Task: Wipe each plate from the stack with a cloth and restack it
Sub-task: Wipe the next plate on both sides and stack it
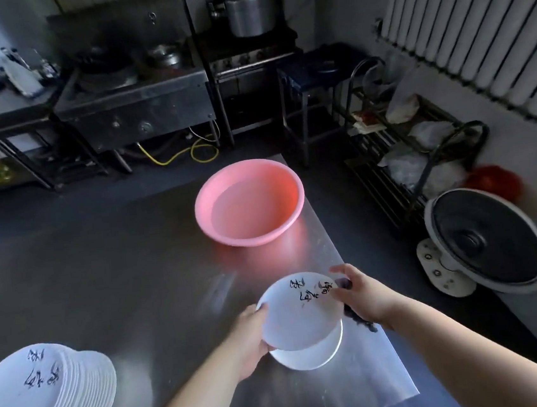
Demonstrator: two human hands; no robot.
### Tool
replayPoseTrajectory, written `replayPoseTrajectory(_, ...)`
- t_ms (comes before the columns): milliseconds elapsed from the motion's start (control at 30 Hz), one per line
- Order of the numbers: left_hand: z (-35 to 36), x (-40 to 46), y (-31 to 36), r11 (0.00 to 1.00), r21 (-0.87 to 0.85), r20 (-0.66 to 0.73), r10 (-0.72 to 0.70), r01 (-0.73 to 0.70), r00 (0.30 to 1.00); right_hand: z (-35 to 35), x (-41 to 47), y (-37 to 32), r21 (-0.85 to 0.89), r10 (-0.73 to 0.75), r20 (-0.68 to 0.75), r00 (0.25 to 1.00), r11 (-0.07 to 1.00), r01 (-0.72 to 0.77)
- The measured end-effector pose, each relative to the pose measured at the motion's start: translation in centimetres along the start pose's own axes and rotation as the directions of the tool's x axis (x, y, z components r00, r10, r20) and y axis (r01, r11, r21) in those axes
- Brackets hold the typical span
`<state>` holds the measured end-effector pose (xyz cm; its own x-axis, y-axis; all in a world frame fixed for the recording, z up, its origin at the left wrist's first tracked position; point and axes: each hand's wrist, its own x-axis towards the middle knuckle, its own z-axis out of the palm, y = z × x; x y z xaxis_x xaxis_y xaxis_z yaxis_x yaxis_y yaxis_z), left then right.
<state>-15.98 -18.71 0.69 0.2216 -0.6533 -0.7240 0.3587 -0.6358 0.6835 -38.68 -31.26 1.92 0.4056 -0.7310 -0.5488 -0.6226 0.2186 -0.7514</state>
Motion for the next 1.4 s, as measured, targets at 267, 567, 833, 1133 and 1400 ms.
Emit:
replayPoseTrajectory(267,0.5,1.9,-1.4,0.585,0.811,-0.086,0.117,0.002,0.989,1.7,1.8,2.9,-0.273,0.036,-0.024,0.999,0.961,-0.041)
replayPoseTrajectory(567,0.8,3.9,-3.9,0.390,0.920,-0.152,0.245,0.046,0.958,3.1,2.9,4.1,-0.577,-0.033,-0.087,0.996,0.817,-0.023)
replayPoseTrajectory(833,0.3,4.7,-3.6,0.221,0.973,-0.117,0.254,0.060,0.960,3.4,3.3,4.2,-0.646,-0.069,-0.087,0.994,0.764,-0.003)
replayPoseTrajectory(1133,-4.4,2.5,-2.0,0.445,0.891,-0.055,0.312,-0.095,0.949,4.5,1.8,-0.4,-0.724,-0.198,-0.131,0.971,0.688,0.043)
replayPoseTrajectory(1400,-17.3,-6.2,2.5,0.541,0.825,-0.175,0.520,-0.163,0.836,14.9,1.2,-10.3,-0.628,-0.359,-0.013,0.933,0.729,0.271)
